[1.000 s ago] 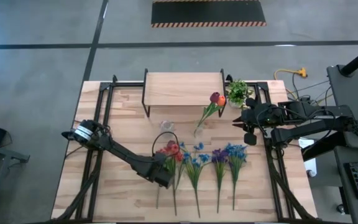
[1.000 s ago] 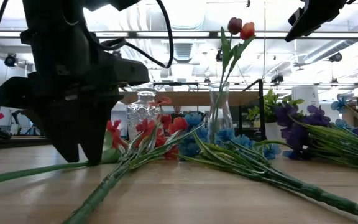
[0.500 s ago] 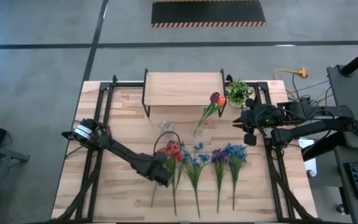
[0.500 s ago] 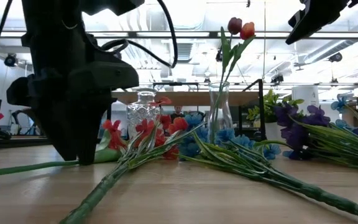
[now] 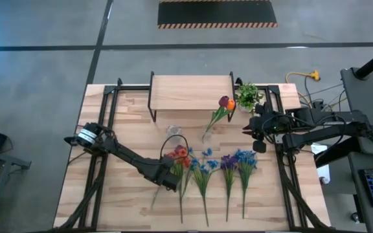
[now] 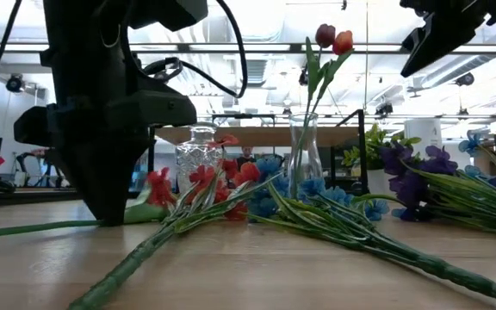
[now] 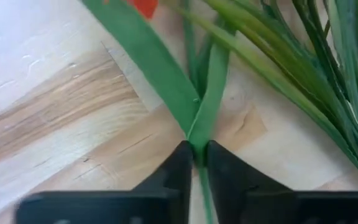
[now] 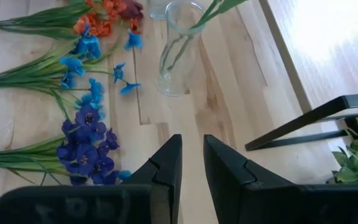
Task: Pick and place flowers into a vace then onto a shelf
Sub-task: Put the red flower into the right transparent vase
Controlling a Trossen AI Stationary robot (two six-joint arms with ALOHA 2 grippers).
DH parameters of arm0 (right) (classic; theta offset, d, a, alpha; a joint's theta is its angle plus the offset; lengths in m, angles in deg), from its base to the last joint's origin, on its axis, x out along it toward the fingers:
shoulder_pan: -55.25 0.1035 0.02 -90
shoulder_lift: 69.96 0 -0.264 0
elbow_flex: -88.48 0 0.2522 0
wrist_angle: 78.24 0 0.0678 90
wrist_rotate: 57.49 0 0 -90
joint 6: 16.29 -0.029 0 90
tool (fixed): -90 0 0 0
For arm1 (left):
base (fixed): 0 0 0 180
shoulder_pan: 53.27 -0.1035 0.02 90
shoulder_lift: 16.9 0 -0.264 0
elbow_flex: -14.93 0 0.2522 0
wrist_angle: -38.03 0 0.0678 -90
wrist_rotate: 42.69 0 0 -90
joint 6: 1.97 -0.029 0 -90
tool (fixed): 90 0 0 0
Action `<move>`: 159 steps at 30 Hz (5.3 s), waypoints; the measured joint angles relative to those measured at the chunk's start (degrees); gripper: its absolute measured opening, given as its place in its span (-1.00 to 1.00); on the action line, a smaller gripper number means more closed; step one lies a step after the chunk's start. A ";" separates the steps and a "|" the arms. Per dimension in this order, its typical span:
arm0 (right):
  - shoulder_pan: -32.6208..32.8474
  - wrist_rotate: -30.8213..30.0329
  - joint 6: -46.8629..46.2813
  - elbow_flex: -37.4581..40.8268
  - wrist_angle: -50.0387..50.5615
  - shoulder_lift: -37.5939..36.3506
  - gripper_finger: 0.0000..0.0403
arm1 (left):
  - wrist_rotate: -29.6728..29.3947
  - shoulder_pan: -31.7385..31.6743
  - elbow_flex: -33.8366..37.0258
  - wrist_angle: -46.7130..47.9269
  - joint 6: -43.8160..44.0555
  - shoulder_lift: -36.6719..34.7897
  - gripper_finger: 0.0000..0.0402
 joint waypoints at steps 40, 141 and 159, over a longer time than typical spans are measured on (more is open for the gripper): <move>0.00 2.60 -0.83 -0.13 -0.09 -0.15 -0.72 | 5.20 11.65 11.11 14.95 32.74 -13.46 -0.94; -0.02 2.96 -2.32 -0.05 -0.45 -0.13 -0.72 | -22.16 7.87 6.32 -4.13 1.86 -24.46 -0.94; 0.00 2.97 -7.50 -0.05 -0.53 -0.13 -0.72 | -54.65 3.45 4.24 -46.02 -62.27 -31.60 -0.94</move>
